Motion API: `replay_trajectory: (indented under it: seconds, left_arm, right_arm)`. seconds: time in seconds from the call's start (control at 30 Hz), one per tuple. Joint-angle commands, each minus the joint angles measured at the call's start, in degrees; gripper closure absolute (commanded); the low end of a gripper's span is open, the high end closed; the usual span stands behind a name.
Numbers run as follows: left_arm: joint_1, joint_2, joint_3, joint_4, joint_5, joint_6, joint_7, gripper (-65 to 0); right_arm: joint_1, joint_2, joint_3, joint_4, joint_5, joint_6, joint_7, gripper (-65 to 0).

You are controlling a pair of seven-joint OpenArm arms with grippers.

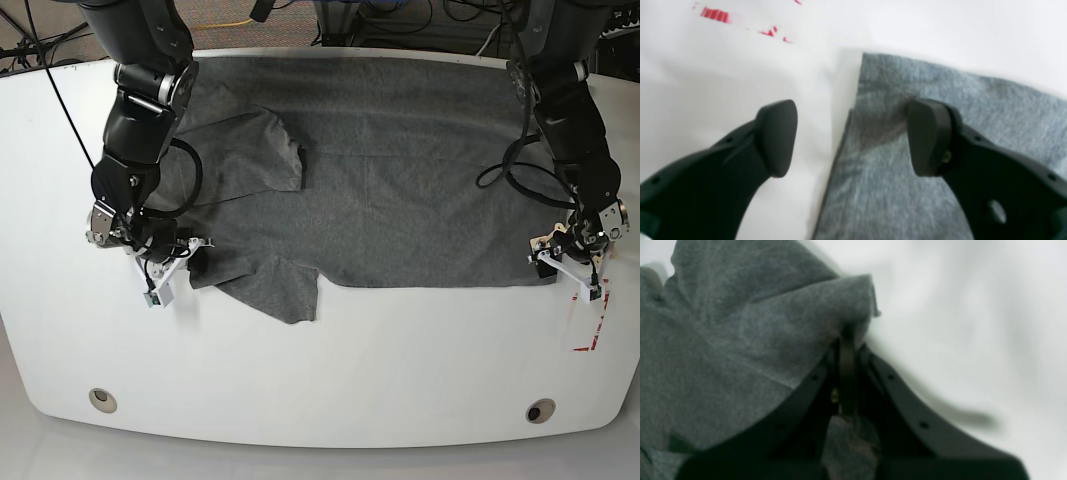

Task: Fold the T-shirt properly
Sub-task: 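Grasp the hem edge with both grippers, then lift the hem and fold it over onto the collar with both grippers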

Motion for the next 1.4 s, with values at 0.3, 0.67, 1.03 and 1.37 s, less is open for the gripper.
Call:
replay_trajectory:
  seconds: [0.3, 0.67, 1.03, 1.37]
  left_arm:
    - [-5.31, -1.11, 8.26, -5.63, -0.82, 0.14, -3.05, -42.1]
    - [-5.14, -0.05, 8.96, -5.55, -0.38, 0.14, -6.65, -0.6]
    - [-1.79, -1.02, 8.70, 3.68, -0.73, -0.30, -6.39, -0.4]
    - [5.33, -0.84, 8.70, 19.16, -0.73, -10.94, -2.96, -0.3]
  right_arm:
    - [1.45, 0.64, 0.00, 3.93, 1.09, 0.12, 0.69, 0.0]
    - [1.62, 0.99, 0.00, 5.34, 1.09, 0.12, 0.60, 0.0]
    - [1.27, 0.72, 0.00, 16.94, 1.17, 0.12, -5.47, 0.0]
    - [-4.27, 0.81, 0.00, 29.51, 1.61, 0.12, -11.01, 0.0]
